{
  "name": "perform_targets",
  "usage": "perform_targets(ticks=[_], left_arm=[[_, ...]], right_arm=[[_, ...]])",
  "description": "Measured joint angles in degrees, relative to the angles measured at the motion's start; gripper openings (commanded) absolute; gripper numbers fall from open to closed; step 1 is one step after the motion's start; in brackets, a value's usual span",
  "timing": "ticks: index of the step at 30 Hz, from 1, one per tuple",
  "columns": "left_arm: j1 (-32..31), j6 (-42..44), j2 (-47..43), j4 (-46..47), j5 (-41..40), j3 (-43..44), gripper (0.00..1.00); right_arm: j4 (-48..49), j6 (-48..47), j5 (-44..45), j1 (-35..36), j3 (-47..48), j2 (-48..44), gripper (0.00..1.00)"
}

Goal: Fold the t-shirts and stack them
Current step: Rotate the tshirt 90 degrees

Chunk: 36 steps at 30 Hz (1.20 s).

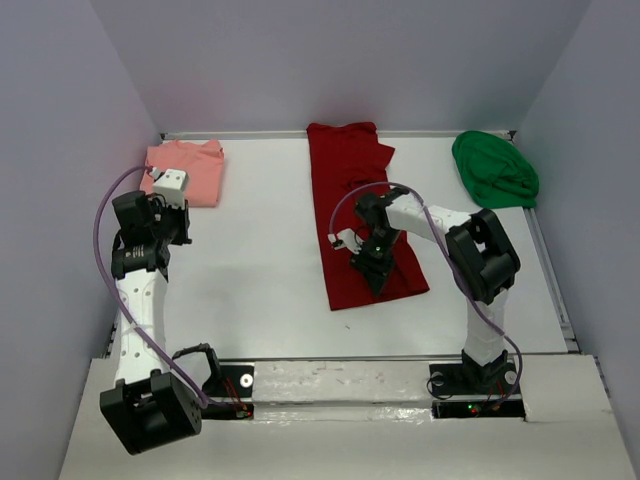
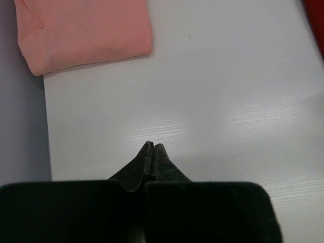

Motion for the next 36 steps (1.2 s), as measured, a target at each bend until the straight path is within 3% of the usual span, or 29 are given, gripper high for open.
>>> perform_targets(ticks=[8, 31, 34, 36], left_arm=[[0.2, -0.26, -0.31, 0.17, 0.83, -0.68, 0.0], [0.39, -0.37, -0.72, 0.22, 1.84, -0.79, 0.0], [0.63, -0.37, -0.92, 0.24, 1.9, -0.81, 0.0], [0.74, -0.37, -0.94, 0.28, 1.9, -0.81, 0.0]], right_arm=[[-0.2, 0.17, 1.31, 0.0, 3.72, 0.0, 0.37], [1.49, 0.46, 5.05, 0.39, 1.42, 2.8, 0.4], [1.51, 0.66, 5.05, 0.39, 1.42, 2.86, 0.38], [1.6, 0.63, 5.09, 0.39, 1.42, 2.91, 0.29]])
